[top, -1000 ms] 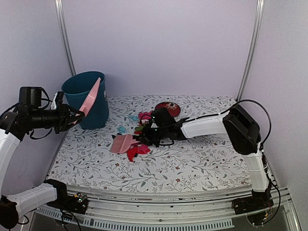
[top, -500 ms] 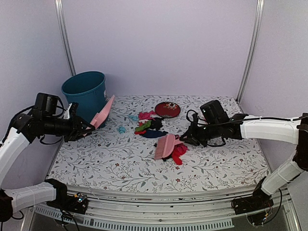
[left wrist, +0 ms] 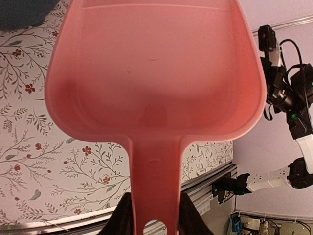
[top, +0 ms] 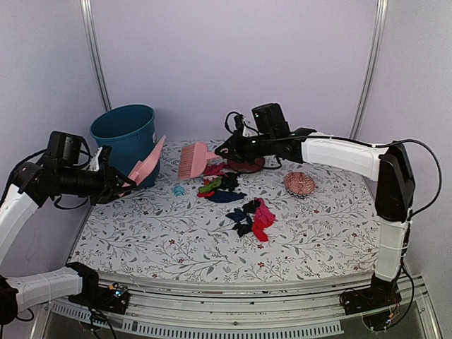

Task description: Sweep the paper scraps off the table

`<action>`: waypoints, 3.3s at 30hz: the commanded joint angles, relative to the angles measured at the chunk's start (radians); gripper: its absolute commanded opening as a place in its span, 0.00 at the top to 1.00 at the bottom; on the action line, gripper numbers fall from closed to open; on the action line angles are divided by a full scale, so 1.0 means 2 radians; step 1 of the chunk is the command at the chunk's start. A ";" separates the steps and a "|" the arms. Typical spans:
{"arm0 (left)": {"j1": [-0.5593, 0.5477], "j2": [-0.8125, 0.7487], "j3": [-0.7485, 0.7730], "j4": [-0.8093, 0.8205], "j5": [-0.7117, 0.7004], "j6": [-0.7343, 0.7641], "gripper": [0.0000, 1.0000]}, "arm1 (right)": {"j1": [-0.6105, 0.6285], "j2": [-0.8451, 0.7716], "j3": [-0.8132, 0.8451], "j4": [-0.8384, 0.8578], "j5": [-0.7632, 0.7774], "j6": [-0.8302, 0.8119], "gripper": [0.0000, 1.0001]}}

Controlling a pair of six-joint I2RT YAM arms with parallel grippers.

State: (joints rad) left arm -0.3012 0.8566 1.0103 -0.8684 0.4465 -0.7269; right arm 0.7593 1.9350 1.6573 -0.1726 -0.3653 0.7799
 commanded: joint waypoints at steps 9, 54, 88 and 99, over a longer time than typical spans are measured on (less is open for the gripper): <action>-0.008 -0.012 0.031 -0.050 -0.012 0.029 0.95 | 0.018 0.302 0.293 0.074 -0.011 0.136 0.99; -0.105 0.040 -0.027 -0.047 -0.047 0.075 0.94 | -0.019 -0.205 -0.146 -0.134 0.118 0.014 0.99; -0.372 0.442 0.151 -0.097 -0.198 0.214 0.95 | 0.017 -0.027 0.044 -0.427 0.267 -0.300 0.98; -0.361 0.492 0.176 -0.013 -0.214 0.219 0.96 | 0.081 -0.022 0.049 -0.410 0.156 -0.330 0.98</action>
State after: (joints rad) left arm -1.0325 1.8095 1.3441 -0.9691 0.0422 -0.3019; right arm 0.8940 1.8858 1.7306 -1.0027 0.0635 0.1417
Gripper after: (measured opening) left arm 0.243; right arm 0.069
